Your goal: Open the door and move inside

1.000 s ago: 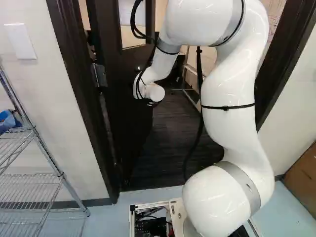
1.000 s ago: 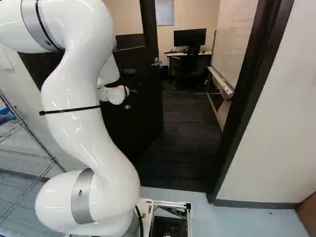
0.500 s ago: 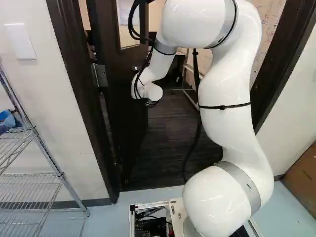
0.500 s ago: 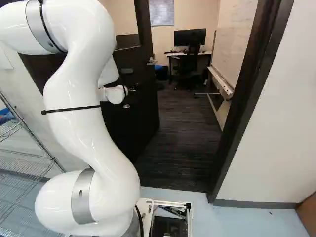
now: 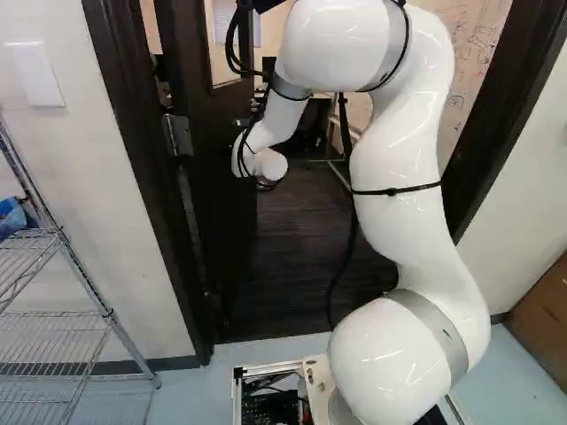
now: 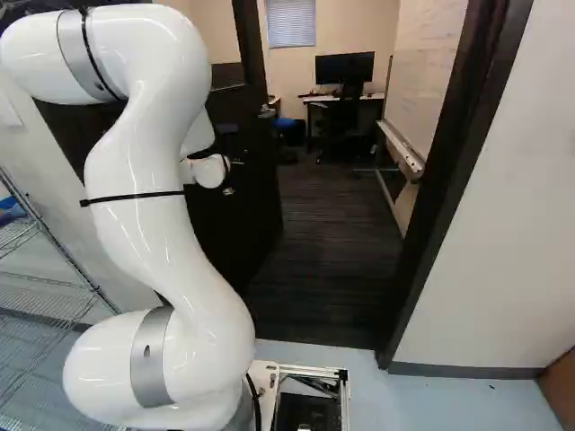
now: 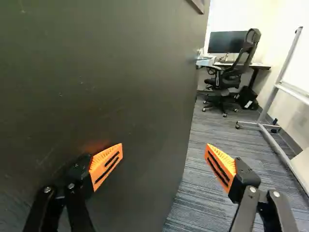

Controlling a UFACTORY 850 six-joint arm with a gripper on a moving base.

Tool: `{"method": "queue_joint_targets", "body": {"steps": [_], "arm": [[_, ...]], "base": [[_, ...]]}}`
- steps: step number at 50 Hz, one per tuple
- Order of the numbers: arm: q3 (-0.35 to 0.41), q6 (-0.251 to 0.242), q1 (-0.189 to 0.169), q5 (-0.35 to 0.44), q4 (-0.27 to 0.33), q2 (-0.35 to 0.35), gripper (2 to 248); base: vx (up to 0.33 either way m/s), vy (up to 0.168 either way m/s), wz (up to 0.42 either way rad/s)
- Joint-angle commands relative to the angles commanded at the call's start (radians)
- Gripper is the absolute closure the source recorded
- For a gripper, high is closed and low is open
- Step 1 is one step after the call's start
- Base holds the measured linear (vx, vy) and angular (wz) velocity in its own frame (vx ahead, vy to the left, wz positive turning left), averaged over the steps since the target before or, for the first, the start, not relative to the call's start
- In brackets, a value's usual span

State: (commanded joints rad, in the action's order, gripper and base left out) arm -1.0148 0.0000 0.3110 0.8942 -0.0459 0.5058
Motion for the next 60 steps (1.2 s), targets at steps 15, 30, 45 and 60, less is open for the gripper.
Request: {"method": "queue_joint_targets", "body": {"steps": [15, 30, 45, 60], "arm": [[-0.032, 0.0, 0.01, 0.0, 0.023, 0.025, 3], [-0.065, 0.0, 0.02, 0.0, 0.046, 0.05, 3], [-0.099, 0.0, 0.03, 0.0, 0.069, 0.076, 3], [-0.134, 0.0, 0.039, 0.0, 0.091, 0.102, 3]], "base": [[0.0, 0.0, 0.0], [0.0, 0.0, 0.0], [0.0, 0.0, 0.0], [0.0, 0.0, 0.0]]}}
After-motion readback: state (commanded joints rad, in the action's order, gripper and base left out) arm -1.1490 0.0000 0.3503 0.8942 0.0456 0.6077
